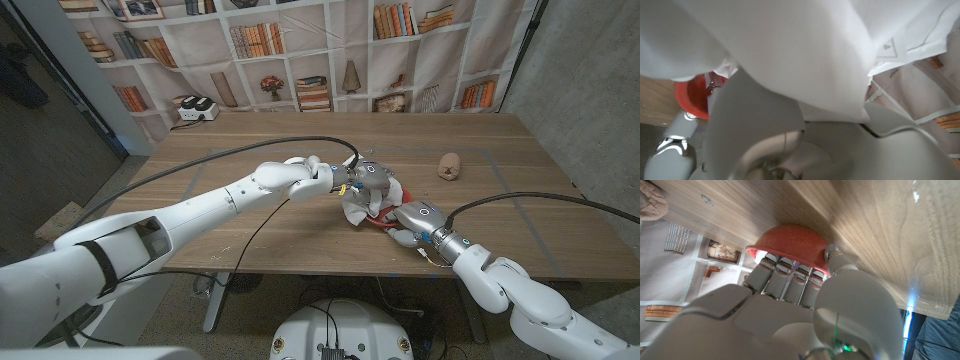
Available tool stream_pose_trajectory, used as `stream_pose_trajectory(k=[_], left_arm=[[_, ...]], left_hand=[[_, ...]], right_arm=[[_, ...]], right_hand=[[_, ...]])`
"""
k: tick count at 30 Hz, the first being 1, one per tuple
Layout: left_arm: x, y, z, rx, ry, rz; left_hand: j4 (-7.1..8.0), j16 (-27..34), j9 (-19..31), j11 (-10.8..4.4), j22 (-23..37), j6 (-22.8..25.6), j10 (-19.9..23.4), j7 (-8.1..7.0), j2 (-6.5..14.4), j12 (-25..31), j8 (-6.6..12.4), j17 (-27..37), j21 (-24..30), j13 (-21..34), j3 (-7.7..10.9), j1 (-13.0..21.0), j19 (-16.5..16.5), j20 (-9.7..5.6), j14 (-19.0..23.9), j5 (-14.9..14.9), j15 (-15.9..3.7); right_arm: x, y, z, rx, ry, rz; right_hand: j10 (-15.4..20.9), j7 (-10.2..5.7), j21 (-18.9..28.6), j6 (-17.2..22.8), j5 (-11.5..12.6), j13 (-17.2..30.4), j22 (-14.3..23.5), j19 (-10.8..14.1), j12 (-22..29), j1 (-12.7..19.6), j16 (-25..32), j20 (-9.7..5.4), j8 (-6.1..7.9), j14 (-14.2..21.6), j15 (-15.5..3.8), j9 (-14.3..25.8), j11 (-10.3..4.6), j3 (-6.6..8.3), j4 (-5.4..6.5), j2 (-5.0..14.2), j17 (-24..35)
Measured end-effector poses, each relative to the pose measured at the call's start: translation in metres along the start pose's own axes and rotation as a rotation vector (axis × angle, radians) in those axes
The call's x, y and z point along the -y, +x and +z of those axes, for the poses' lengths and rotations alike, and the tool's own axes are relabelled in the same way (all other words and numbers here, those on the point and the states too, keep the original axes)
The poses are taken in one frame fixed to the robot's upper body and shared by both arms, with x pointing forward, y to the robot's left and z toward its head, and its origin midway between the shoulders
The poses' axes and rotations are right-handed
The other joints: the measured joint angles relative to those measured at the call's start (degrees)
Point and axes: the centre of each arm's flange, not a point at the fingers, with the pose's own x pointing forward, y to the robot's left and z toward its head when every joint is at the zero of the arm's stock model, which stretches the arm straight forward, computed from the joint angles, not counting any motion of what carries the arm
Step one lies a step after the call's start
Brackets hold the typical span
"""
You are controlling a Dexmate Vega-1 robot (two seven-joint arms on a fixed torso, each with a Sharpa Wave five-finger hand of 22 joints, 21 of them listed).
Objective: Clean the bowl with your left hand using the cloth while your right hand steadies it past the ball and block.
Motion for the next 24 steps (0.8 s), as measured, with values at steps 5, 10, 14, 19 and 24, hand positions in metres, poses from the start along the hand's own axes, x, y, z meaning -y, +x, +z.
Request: stream_pose_trajectory(k=[5,10,14,19,24], left_arm=[[-0.001,-0.012,0.000,-0.014,-0.022,0.000],[0.000,-0.022,0.001,-0.018,-0.041,-0.002],[0.003,-0.026,0.004,-0.015,-0.057,-0.011],[0.007,-0.029,0.007,-0.011,-0.074,-0.017],[0.009,-0.029,0.008,-0.010,-0.083,-0.017]], left_hand=[[0.02,0.00,0.00,0.01,0.00,0.00,-0.18,0.00,-0.23,0.01,0.00,0.00,0.00,0.20,0.02,-0.36,0.00,0.00,-0.14,0.00,0.14],[0.17,0.00,0.18,0.01,0.00,0.00,-0.19,0.00,-0.23,0.01,0.00,0.00,0.00,0.20,0.18,-0.36,0.00,0.00,-0.23,0.00,0.23],[-0.07,0.00,0.18,0.05,0.12,0.00,-0.24,0.00,-0.23,0.00,0.00,0.01,0.00,0.20,0.42,-0.36,0.20,0.20,-0.23,0.00,0.23],[-0.06,0.00,0.17,-0.03,0.14,0.00,-0.17,0.00,-0.23,-0.03,0.00,0.28,0.00,0.19,0.40,-0.35,0.21,0.21,-0.23,0.00,0.23],[-0.07,0.00,0.17,-0.03,0.14,0.00,-0.17,0.00,-0.24,-0.03,0.00,0.29,0.00,0.17,0.39,-0.35,0.20,0.20,-0.23,0.00,0.23]], right_arm=[[0.000,0.003,-0.001,-0.001,-0.001,0.001],[0.000,0.004,-0.001,-0.002,0.002,0.000],[0.000,0.005,-0.001,-0.005,0.004,-0.001],[0.000,0.005,-0.001,-0.009,0.004,-0.002],[0.000,0.005,-0.001,-0.013,0.004,-0.003]], right_hand=[[-0.01,-0.06,0.00,0.06,0.20,0.01,0.00,0.00,0.01,-0.01,0.00,0.00,0.00,-0.01,0.00,0.00,-0.01,0.00,0.00,0.00,0.05],[-0.01,-0.21,0.00,0.21,0.20,0.02,0.00,0.00,0.01,-0.03,0.00,0.00,-0.01,-0.01,0.01,0.00,-0.01,0.00,0.00,0.01,0.05],[-0.01,-0.22,0.00,0.22,0.20,0.05,0.00,-0.01,0.01,-0.04,0.00,0.01,-0.01,-0.01,0.01,-0.01,-0.01,0.00,0.00,0.02,0.05],[-0.09,-0.63,-0.01,0.63,0.20,0.08,0.01,-0.02,0.01,-0.37,0.00,0.02,-0.05,-0.01,0.01,-0.04,-0.09,0.00,0.00,-0.14,0.05],[-0.10,-0.93,-0.03,0.93,0.19,0.10,0.01,-0.03,0.01,-0.56,0.00,0.03,-0.20,-0.01,0.01,-0.06,-0.10,0.00,0.00,-0.21,0.05]])
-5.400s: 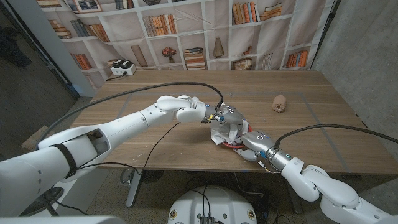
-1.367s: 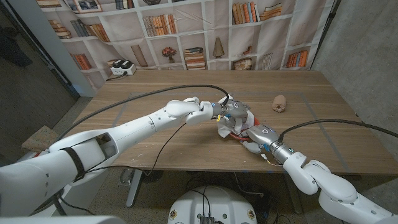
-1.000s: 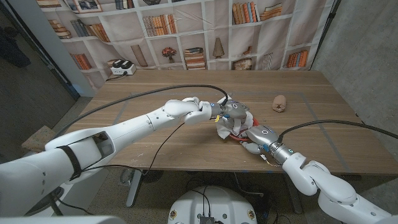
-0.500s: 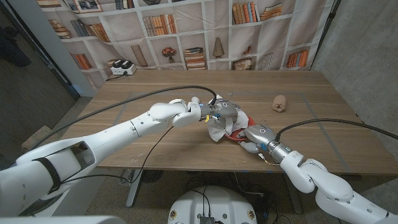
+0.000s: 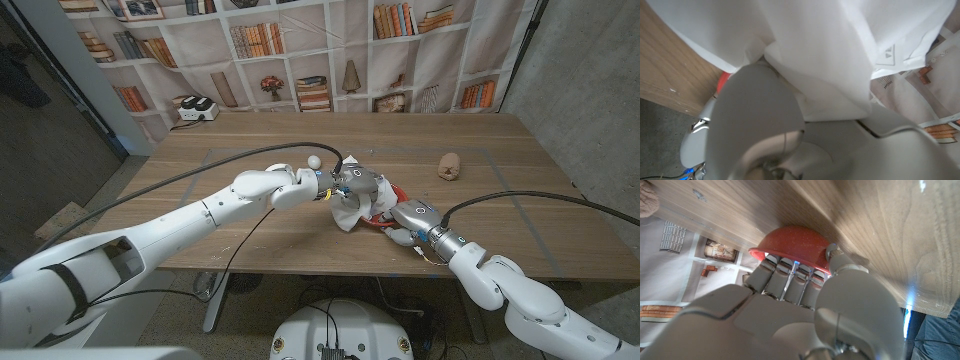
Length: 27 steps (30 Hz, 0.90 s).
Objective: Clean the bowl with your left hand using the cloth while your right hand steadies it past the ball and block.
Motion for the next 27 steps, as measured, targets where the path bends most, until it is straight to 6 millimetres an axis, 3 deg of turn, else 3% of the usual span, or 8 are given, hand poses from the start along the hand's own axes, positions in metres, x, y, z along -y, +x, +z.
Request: stream_pose_trajectory(k=[20,27], left_arm=[[0.000,0.034,-0.017,-0.033,0.005,0.064],[-0.003,0.038,-0.020,-0.035,0.012,0.084]], left_hand=[[0.00,0.02,0.00,-0.01,-0.01,0.00,0.01,0.00,-0.24,0.23,0.00,0.40,0.00,-0.04,0.47,-0.23,-0.01,0.00,0.02,0.00,-0.01],[0.00,0.04,-0.01,-0.02,-0.01,0.00,0.02,0.00,-0.25,0.23,0.00,0.39,0.00,0.27,0.47,-0.23,-0.01,0.00,0.13,0.00,-0.12]], right_arm=[[0.002,0.001,0.003,-0.017,-0.012,-0.011],[0.002,0.004,0.005,-0.016,-0.012,-0.013]], right_hand=[[0.08,-0.08,0.38,-0.07,-0.01,-0.03,-0.01,0.03,-0.03,-0.02,0.01,-0.03,-0.20,0.01,-0.01,0.01,-0.10,0.00,0.00,0.27,0.00],[0.21,0.14,0.37,0.14,-0.05,-0.03,-0.01,0.03,-0.04,0.04,0.01,-0.03,-0.19,0.01,-0.01,0.01,-0.21,0.00,0.00,0.32,0.00]])
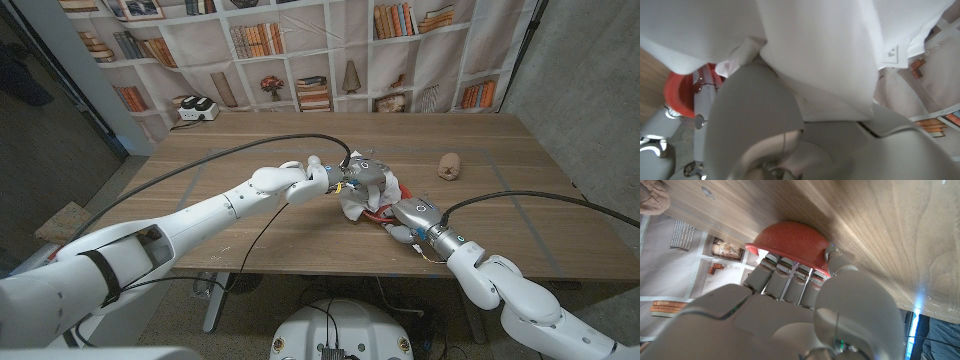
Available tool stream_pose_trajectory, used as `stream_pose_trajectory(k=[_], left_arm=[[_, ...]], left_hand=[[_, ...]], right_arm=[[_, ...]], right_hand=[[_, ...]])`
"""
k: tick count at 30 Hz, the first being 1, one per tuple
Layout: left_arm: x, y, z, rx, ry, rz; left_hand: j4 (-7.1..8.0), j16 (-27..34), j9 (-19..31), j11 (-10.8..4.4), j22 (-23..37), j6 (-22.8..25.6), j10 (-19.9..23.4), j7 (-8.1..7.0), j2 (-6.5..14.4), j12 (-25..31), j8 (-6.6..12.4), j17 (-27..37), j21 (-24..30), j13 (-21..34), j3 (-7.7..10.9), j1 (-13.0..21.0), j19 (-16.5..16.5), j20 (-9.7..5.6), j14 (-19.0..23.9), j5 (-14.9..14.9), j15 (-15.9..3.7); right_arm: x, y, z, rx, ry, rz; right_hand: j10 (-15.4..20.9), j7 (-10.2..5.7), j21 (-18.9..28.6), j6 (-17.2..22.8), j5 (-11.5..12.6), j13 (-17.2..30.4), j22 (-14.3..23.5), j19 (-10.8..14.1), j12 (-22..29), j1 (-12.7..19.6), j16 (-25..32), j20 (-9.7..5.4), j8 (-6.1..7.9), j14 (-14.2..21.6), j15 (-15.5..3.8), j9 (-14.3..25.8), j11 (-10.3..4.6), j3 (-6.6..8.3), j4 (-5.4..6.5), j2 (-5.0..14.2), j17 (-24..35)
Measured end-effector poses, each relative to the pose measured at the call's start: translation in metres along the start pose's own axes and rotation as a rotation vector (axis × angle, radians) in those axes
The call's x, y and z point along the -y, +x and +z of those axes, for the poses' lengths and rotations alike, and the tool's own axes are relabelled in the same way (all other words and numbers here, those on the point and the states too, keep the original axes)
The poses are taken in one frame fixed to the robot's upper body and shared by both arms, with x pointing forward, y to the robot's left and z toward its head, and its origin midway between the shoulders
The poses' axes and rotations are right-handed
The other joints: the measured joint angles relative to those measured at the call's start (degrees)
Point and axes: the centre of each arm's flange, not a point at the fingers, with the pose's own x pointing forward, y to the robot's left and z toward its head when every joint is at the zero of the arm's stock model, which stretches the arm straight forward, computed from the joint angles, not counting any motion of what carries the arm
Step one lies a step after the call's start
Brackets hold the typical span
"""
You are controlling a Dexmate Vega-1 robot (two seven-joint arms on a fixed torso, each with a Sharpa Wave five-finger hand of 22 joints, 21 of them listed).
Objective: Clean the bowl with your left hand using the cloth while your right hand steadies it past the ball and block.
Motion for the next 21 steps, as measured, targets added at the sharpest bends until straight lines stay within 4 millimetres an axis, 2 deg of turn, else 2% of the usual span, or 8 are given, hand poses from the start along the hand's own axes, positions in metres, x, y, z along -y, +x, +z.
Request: stream_pose_trajectory(k=[21], left_arm=[[-0.0090,0.0037,-0.0076,-0.005,0.011,0.018]], left_hand=[[-0.09,0.19,-0.01,-0.01,-0.01,0.00,0.01,0.00,-0.15,-0.02,0.00,-0.03,0.00,0.00,0.55,-0.15,0.00,0.00,0.11,-0.16,-0.12]], right_arm=[[0.0025,0.0046,-0.0005,0.002,-0.008,-0.001]], right_hand=[[0.13,-0.02,-0.01,-0.02,0.06,0.01,0.00,0.00,-0.21,0.00,0.00,0.00,-0.19,0.00,0.00,0.00,-0.12,0.00,0.00,-0.03,0.00]])
